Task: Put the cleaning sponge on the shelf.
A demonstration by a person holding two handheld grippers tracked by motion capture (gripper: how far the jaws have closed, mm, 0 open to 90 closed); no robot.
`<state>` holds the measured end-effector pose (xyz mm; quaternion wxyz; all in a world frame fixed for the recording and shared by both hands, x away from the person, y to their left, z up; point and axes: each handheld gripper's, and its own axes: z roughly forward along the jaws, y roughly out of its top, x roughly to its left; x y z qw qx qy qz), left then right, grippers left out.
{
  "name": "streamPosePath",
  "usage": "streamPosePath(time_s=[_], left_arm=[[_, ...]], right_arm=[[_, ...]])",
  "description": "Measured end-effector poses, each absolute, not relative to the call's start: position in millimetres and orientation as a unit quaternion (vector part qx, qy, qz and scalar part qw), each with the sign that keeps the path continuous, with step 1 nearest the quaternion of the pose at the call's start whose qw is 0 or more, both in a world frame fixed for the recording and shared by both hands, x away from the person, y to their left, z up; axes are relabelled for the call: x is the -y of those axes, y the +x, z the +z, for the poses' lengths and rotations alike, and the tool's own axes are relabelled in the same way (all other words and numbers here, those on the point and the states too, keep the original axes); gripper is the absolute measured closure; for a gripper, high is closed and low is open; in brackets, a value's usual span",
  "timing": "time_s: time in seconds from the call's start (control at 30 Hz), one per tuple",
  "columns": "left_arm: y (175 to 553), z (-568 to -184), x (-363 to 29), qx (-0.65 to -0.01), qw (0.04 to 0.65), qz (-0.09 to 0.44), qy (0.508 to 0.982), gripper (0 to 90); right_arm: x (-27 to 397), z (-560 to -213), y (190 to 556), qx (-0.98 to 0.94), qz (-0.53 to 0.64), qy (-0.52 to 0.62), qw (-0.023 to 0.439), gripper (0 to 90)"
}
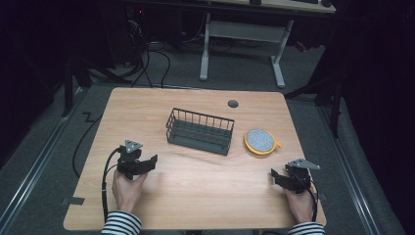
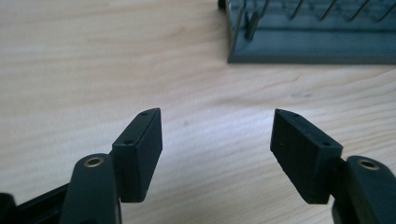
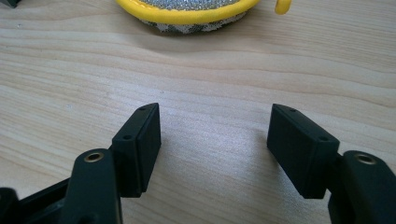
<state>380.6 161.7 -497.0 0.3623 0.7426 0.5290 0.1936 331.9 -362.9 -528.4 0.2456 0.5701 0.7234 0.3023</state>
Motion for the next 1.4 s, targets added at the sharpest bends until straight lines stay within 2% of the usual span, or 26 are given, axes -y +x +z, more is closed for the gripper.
streamPosePath(time_s=[0.1, 0.17, 0.4, 0.57, 0.83, 0.93, 1.13, 1.4], left_arm=[[378, -506, -164, -0.537, 0.357, 0.196, 0.739, 34.5], [375, -517, -167, -0.545, 0.354, 0.202, 0.733, 34.4], [372, -536, -166, -0.544, 0.341, 0.228, 0.732, 33.5], [371, -536, -162, -0.536, 0.334, 0.233, 0.739, 32.7], [371, -536, -162, -0.536, 0.337, 0.23, 0.739, 31.7], [371, -536, -163, -0.536, 0.339, 0.228, 0.739, 31.7], [371, -536, -162, -0.536, 0.338, 0.229, 0.739, 31.8], [371, -536, -163, -0.535, 0.338, 0.229, 0.739, 31.6]], right_arm=[[362, -527, 333, -0.723, 0.296, 0.575, 0.243, 36.4], [363, -524, 336, -0.717, 0.313, 0.581, 0.223, 39.1], [362, -498, 347, -0.714, 0.343, 0.565, 0.233, 38.4], [367, -478, 375, -0.712, 0.362, 0.559, 0.222, 36.4], [371, -467, 425, -0.72, 0.341, 0.571, 0.199, 37.2], [371, -466, 443, -0.722, 0.331, 0.573, 0.205, 40.7], [366, -473, 469, -0.732, 0.311, 0.578, 0.181, 42.7], [377, -493, 479, -0.724, 0.289, 0.611, 0.137, 39.4]])
